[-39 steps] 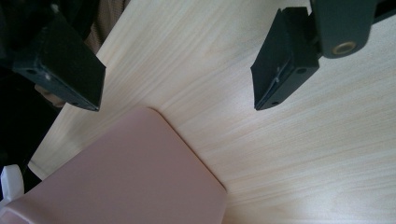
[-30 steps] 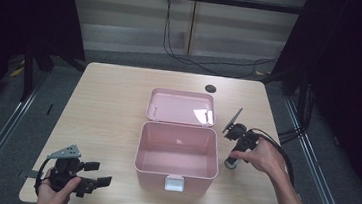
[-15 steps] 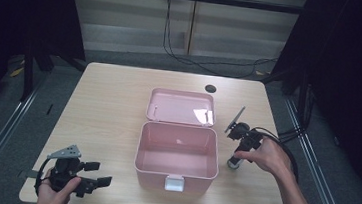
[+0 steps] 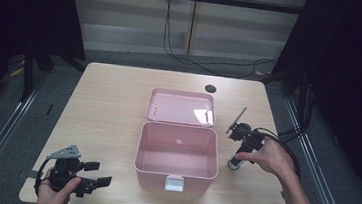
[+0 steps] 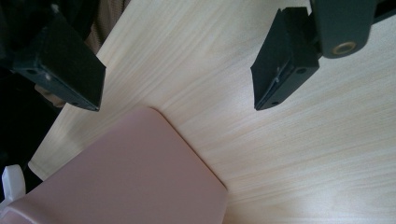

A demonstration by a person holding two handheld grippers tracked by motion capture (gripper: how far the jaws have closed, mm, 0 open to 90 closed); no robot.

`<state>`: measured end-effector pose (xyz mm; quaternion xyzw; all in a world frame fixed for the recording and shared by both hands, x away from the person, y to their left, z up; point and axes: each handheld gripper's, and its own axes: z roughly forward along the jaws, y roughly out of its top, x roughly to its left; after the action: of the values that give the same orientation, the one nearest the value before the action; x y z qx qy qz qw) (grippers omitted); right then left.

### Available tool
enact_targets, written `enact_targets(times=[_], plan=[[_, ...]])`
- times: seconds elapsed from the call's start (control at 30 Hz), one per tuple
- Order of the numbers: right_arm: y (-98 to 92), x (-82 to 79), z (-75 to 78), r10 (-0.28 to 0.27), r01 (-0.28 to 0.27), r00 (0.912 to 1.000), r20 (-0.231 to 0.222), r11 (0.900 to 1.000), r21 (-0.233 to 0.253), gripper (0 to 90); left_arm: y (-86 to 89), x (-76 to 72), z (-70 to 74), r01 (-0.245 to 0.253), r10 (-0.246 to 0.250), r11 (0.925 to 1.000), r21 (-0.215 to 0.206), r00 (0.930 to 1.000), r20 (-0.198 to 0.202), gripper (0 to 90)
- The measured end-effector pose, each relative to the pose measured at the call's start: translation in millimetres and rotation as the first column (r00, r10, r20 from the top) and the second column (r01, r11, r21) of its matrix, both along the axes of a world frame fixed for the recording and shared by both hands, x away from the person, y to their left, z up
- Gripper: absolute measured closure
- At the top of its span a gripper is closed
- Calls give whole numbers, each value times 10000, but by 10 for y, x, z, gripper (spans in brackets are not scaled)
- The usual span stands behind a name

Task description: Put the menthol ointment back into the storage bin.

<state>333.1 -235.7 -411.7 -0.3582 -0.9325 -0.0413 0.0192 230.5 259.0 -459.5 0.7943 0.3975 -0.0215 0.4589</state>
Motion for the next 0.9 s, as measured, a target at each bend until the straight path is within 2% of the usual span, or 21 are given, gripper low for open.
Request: enact_targets(times=[0.23,0.3,0.57,0.9], plan=[[-4,-34,136,154,-156,9997,166,9998,98,514,-2,3,-1,28,-28,10000,19,10000,-11,174],[-2,-48,202,204,-203,9997,166,9998,-15,514,-1,3,-1,32,-32,10000,27,10000,-2,174],[26,-84,312,592,-592,9978,293,9982,-2,514,8,0,3,63,-62,10000,-48,10000,57,163],[56,-99,471,757,-764,9956,546,9970,119,514,-2,-3,2,121,-121,9999,0,9999,89,164]])
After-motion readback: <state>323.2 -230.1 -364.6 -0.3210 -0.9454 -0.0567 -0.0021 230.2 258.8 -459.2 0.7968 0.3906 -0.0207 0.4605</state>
